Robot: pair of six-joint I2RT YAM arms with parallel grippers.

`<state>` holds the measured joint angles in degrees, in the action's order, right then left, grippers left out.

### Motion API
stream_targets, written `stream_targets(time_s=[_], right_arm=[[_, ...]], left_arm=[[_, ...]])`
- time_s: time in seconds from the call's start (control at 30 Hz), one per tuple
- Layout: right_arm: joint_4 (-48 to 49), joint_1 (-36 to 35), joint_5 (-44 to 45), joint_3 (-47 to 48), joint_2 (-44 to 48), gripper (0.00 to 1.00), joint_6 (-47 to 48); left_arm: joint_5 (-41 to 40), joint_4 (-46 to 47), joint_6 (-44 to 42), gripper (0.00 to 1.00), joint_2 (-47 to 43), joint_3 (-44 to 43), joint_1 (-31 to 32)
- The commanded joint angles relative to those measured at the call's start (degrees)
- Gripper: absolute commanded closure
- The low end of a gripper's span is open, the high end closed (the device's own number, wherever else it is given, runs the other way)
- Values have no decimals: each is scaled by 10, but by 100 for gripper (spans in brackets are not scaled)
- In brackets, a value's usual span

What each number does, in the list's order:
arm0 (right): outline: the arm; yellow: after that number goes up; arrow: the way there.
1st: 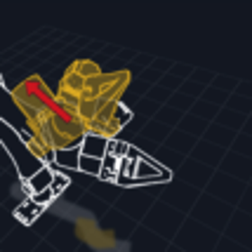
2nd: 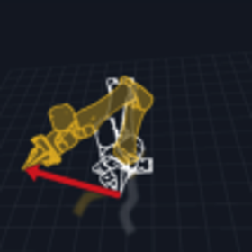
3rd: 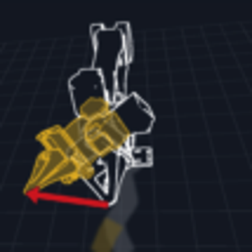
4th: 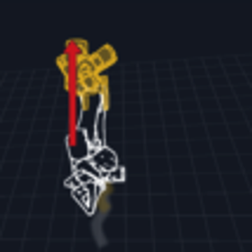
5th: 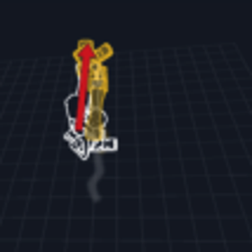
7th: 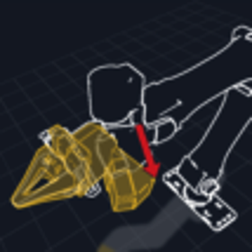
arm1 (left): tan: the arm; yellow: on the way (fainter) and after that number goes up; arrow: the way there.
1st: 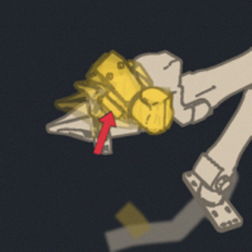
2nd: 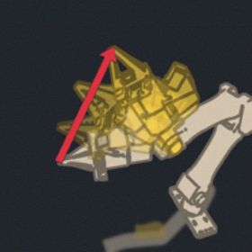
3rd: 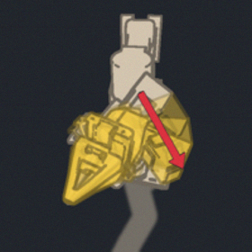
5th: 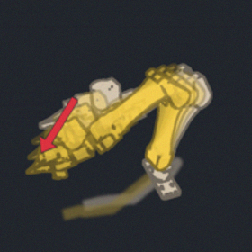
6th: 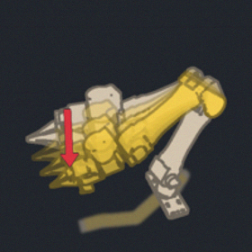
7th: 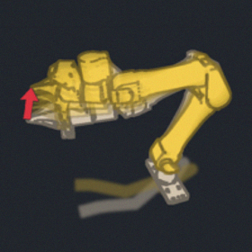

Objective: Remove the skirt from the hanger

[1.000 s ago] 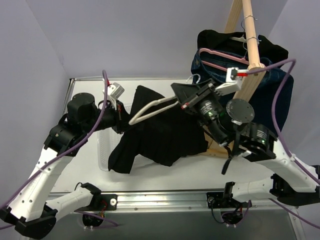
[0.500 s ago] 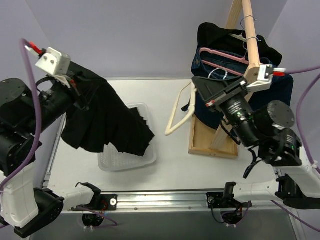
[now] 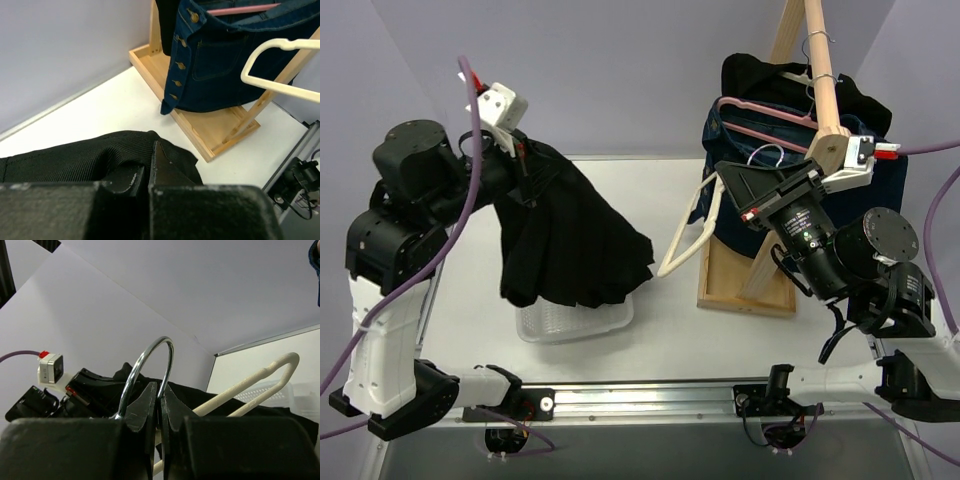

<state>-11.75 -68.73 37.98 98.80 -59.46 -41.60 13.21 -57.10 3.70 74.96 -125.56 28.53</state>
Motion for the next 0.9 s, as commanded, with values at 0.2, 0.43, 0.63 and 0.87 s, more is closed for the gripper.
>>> stream_targets(time_s=[0.2, 0.43, 0.63, 0.87], right_arm=[[1, -2, 25, 13, 6, 100, 20], [1, -2, 6, 24, -21, 100, 27], [-19, -2, 6, 22, -21, 100, 26], [-33, -2, 24, 3, -15, 100, 34]], left_arm=[[21, 54, 11, 98, -74, 142, -51], [-67, -2, -22, 98, -120, 202, -113], [-72, 25, 3, 98, -93, 262, -115], [11, 126, 54, 98, -57, 424, -113]])
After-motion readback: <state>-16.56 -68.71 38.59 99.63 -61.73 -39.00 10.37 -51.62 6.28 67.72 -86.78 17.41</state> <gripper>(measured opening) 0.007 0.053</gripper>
